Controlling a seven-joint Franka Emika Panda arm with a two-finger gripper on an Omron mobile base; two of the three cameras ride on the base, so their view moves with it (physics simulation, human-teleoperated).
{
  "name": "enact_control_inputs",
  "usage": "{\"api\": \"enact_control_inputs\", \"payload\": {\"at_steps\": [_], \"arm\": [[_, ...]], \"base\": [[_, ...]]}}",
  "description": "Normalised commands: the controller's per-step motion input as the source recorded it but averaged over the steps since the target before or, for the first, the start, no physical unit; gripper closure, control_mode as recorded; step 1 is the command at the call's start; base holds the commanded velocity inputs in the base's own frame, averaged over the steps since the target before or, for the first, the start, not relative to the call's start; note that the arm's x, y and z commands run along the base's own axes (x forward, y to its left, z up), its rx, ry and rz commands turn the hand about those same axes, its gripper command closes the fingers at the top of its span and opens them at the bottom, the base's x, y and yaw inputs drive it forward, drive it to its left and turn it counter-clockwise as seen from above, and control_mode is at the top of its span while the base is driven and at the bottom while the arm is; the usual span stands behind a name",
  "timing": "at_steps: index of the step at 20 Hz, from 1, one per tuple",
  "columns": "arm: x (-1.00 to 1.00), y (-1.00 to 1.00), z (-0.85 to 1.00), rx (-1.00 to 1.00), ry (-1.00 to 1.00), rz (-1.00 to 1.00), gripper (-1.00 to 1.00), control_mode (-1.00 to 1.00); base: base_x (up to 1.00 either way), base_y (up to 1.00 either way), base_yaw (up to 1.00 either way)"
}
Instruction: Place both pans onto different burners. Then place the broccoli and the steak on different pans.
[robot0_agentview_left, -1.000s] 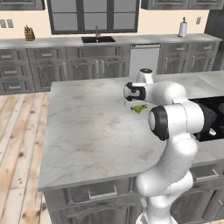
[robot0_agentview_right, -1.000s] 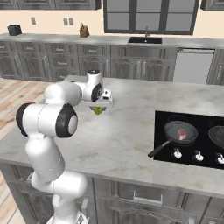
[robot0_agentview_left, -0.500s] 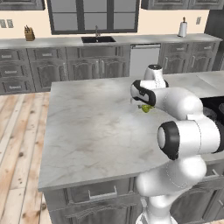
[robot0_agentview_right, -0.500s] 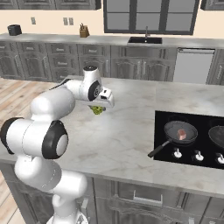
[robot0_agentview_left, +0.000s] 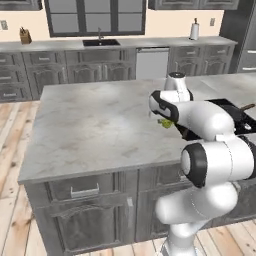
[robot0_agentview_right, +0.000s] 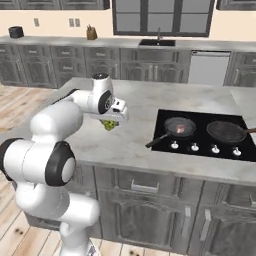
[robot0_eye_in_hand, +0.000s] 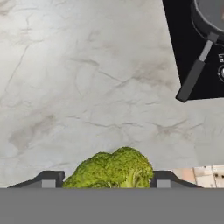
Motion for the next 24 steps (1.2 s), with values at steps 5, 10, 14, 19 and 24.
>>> {"api": "enact_control_inputs", "payload": {"at_steps": [5,10,14,19,24], "arm": [[0.0,0.0,0.0,0.0,0.0,0.0,1.0,1.0],[0.0,0.0,0.0,0.0,0.0,0.0,1.0,1.0],[0.0,0.0,0.0,0.0,0.0,0.0,1.0,1.0],[0.0,0.0,0.0,0.0,0.0,0.0,1.0,1.0],[0.0,0.0,0.0,0.0,0.0,0.0,1.0,1.0]], "base": [[-0.01,-1.0,-0.06],[0.11,-0.99,-0.02],[0.15,-0.92,0.0],[0.3,-0.79,0.0],[0.63,-0.06,0.02]]}}
